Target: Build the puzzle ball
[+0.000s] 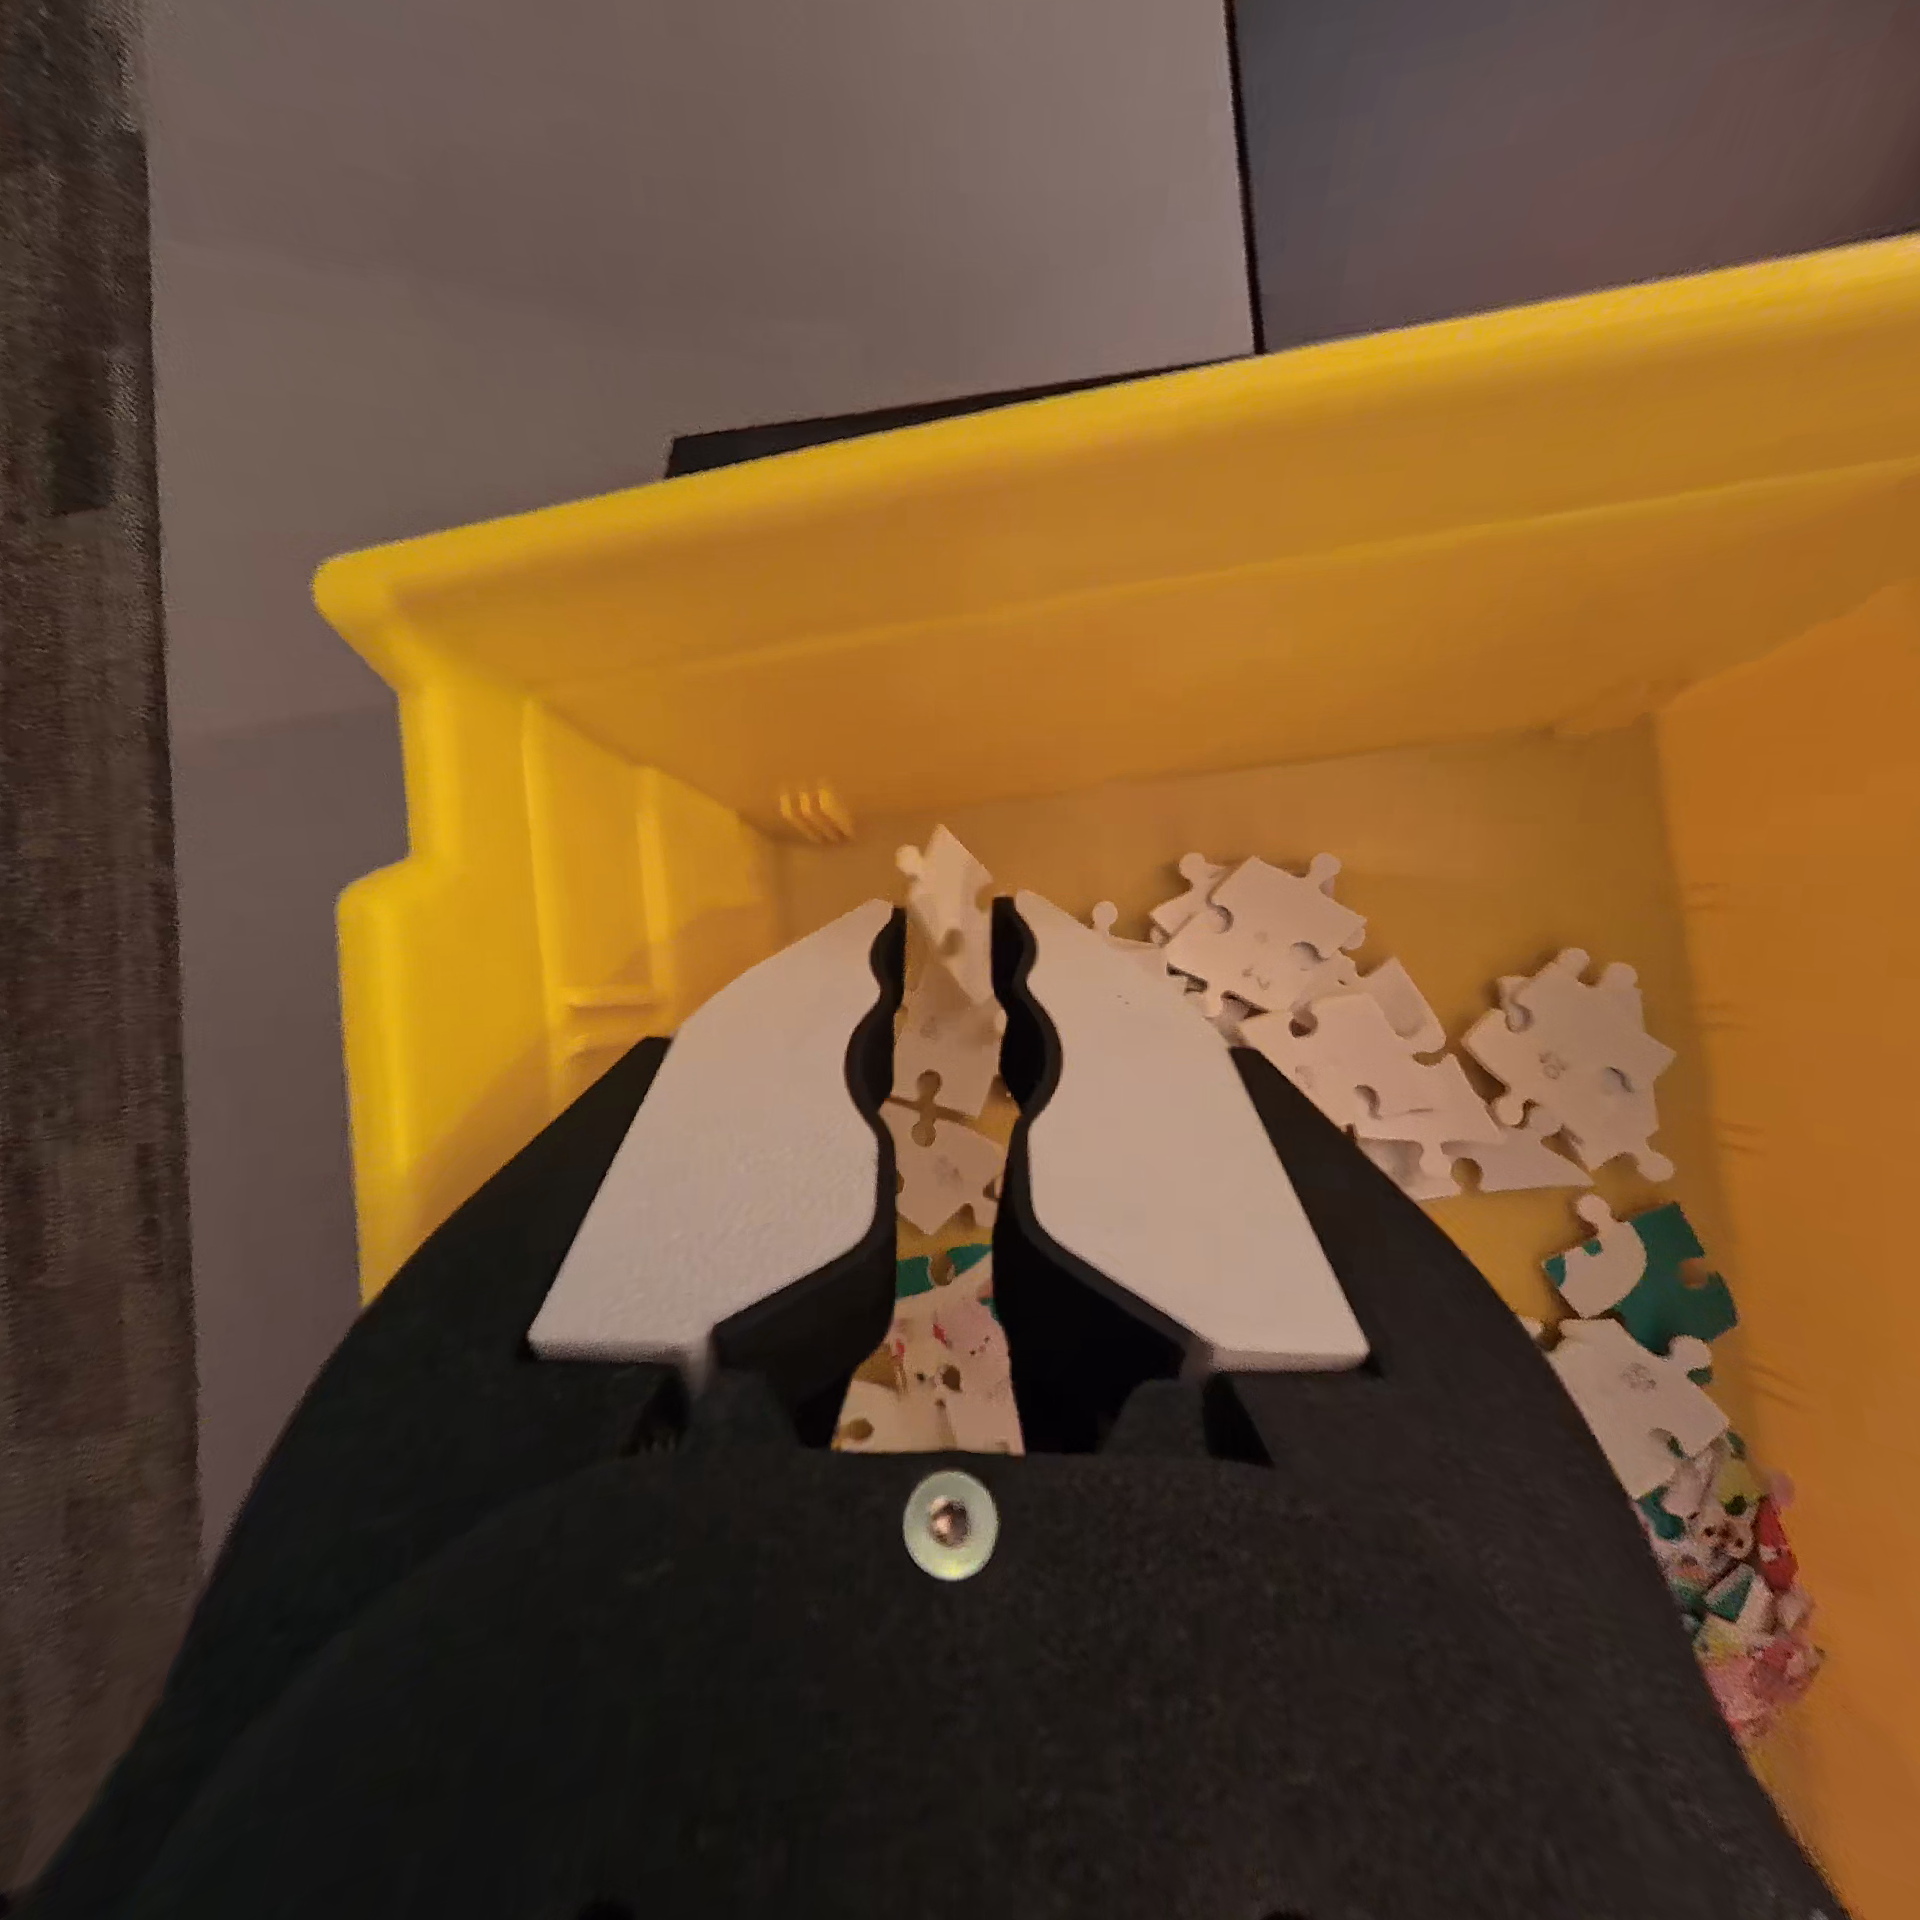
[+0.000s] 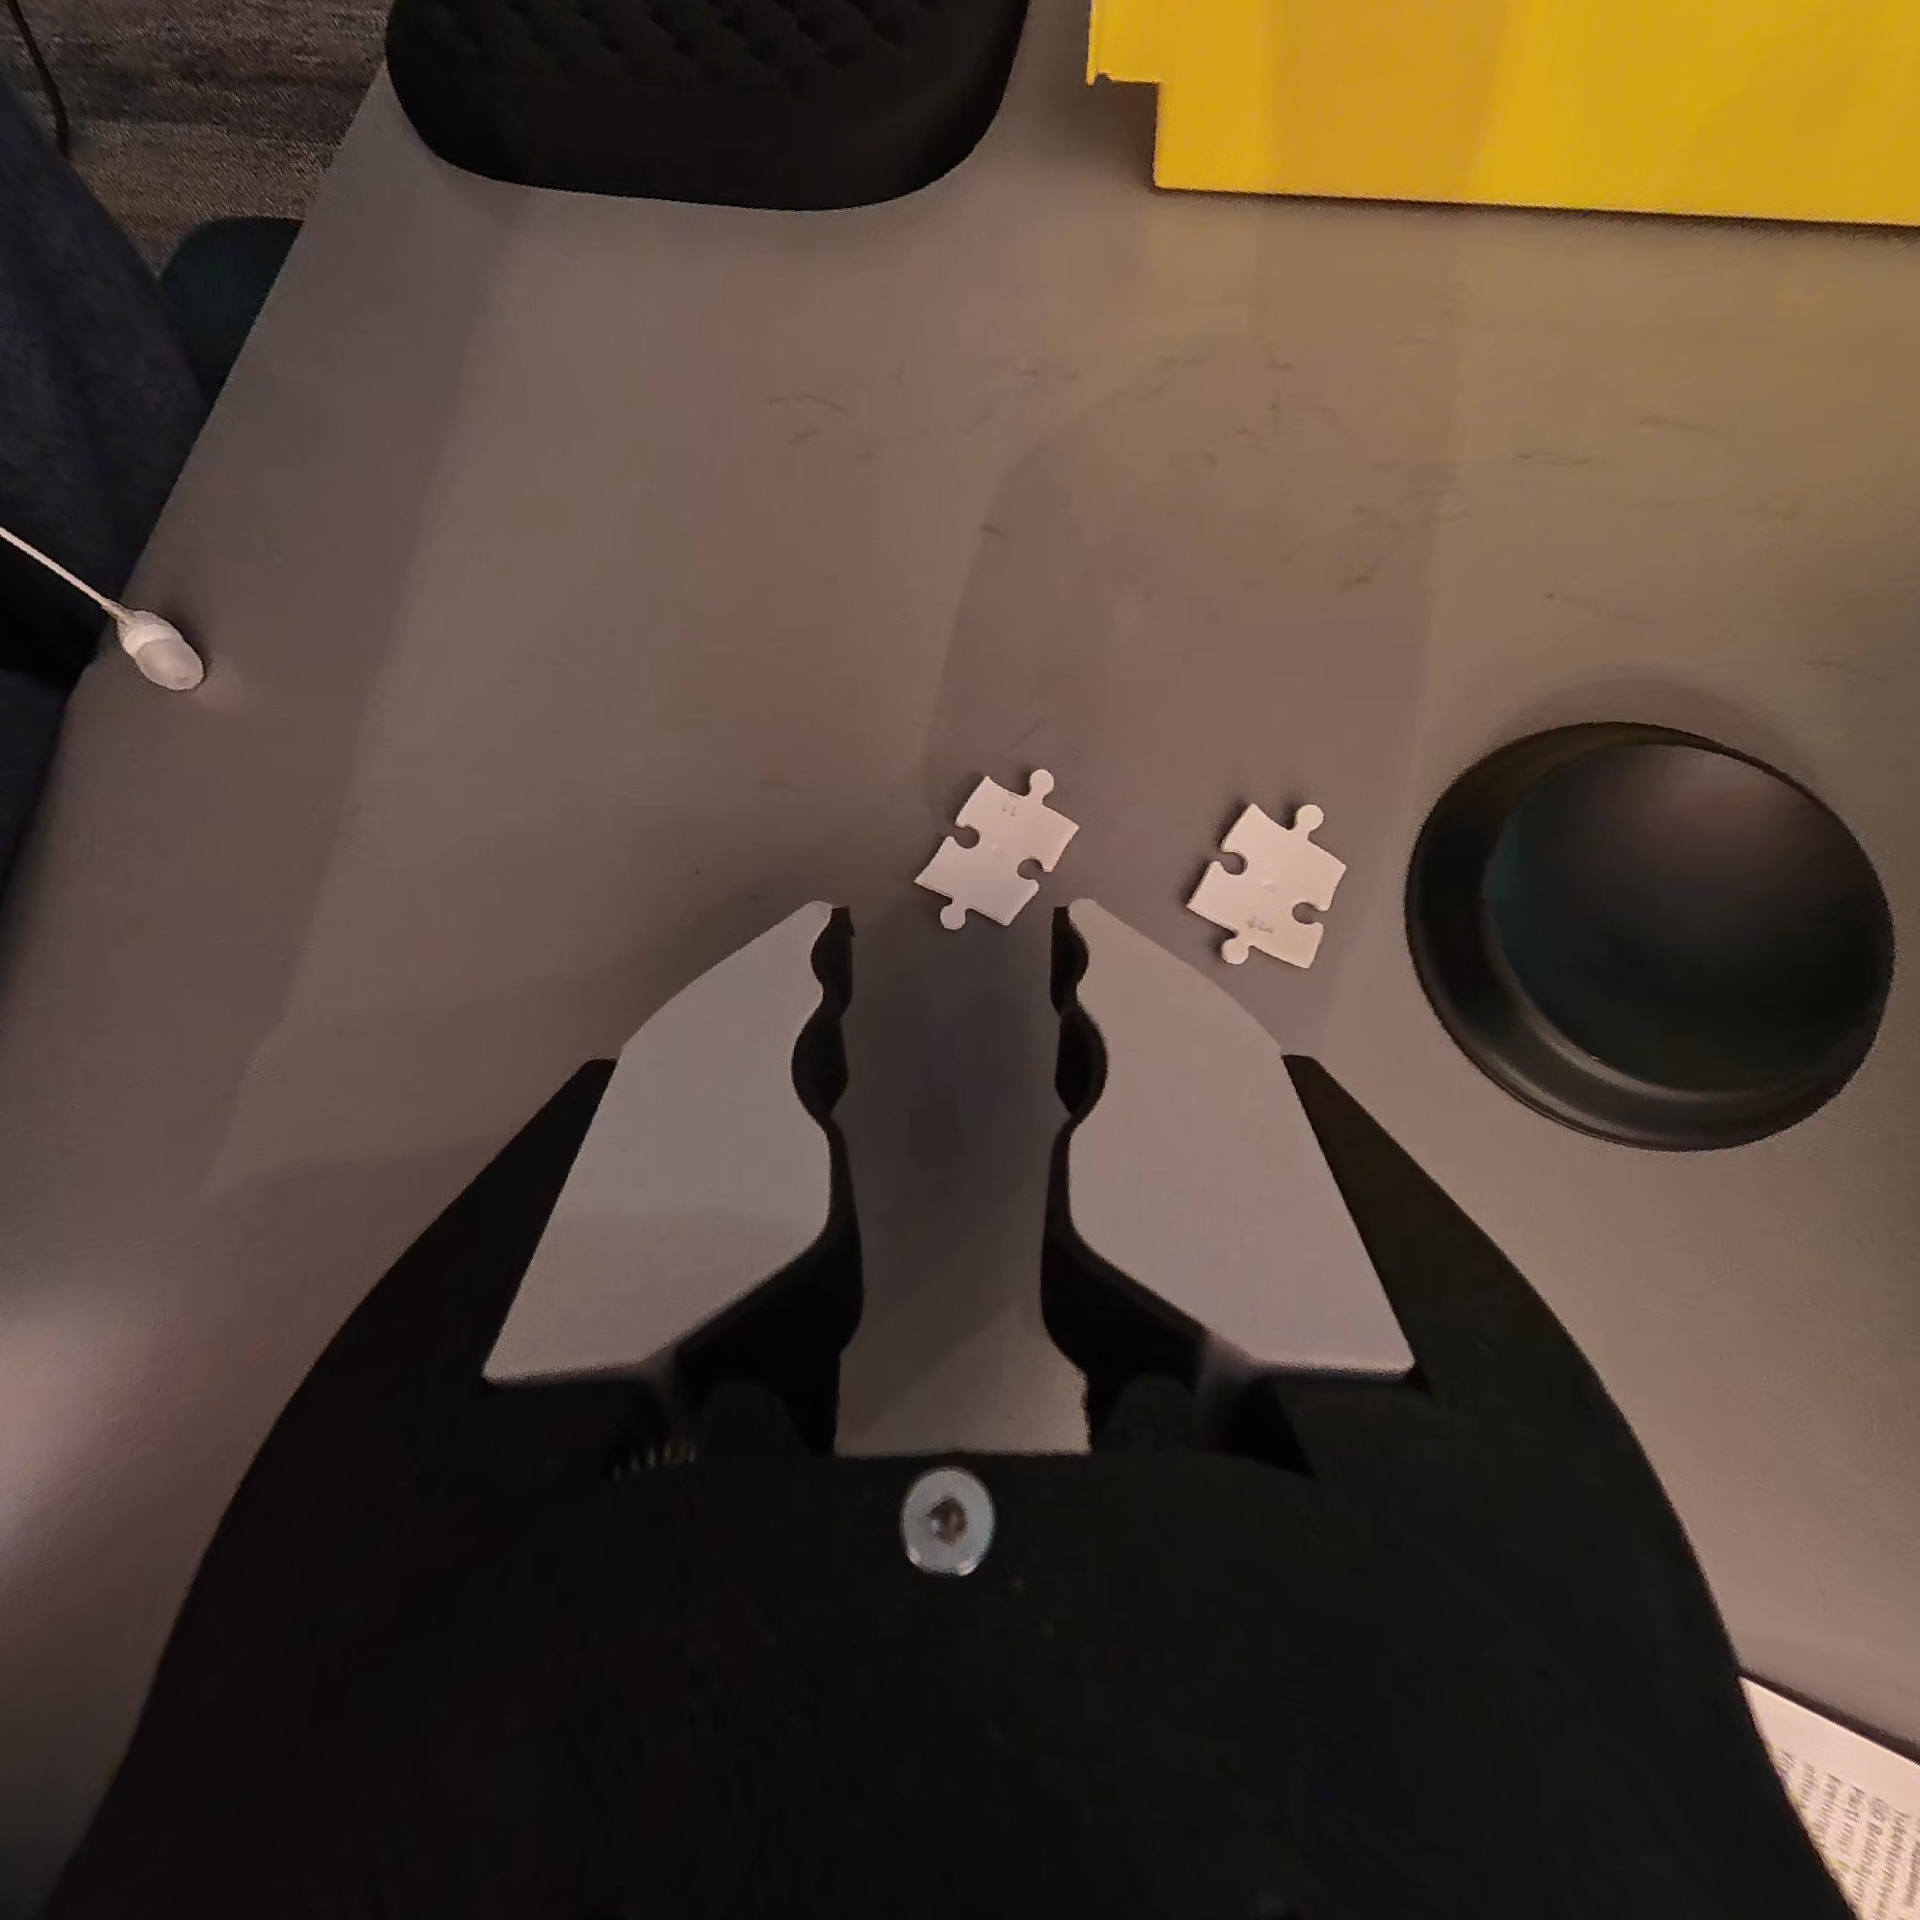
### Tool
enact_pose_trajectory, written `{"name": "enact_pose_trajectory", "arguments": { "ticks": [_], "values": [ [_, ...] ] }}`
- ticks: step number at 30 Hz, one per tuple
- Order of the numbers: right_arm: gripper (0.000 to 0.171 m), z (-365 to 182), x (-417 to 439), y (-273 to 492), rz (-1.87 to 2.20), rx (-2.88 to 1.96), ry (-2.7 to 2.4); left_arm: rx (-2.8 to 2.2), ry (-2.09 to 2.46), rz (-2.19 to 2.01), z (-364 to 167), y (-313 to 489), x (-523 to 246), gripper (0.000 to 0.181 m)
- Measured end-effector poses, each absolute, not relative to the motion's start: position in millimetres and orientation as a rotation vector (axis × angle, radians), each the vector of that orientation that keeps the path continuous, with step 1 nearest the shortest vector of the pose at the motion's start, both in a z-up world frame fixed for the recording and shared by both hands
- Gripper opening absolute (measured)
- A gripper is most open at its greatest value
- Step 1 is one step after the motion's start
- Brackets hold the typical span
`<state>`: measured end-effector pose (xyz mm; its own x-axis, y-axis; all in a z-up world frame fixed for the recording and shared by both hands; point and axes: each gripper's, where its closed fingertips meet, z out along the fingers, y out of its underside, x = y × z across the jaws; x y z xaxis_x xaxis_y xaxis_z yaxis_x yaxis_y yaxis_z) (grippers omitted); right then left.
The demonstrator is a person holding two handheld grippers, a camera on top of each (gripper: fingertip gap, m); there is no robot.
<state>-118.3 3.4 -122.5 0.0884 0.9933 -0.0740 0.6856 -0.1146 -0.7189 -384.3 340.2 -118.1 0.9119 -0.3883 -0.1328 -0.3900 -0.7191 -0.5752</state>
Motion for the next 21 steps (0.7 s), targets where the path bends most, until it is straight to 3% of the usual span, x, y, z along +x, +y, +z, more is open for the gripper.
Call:
{"name": "enact_pose_trajectory", "arguments": {
  "ticks": [6,13,21],
  "values": [
    [0.038,-123,-119,2,0.781,-1.858,-1.656,-2.368,0.659,0.134,-102,333,-384,0.018],
    [0.038,-123,-119,1,0.786,-1.860,-1.663,-2.399,0.968,-0.296,-102,303,-331,0.021],
    [0.038,-124,-118,0,0.797,-1.866,-1.667,-2.402,1.468,-0.071,-121,290,-358,0.028]
  ]
}}
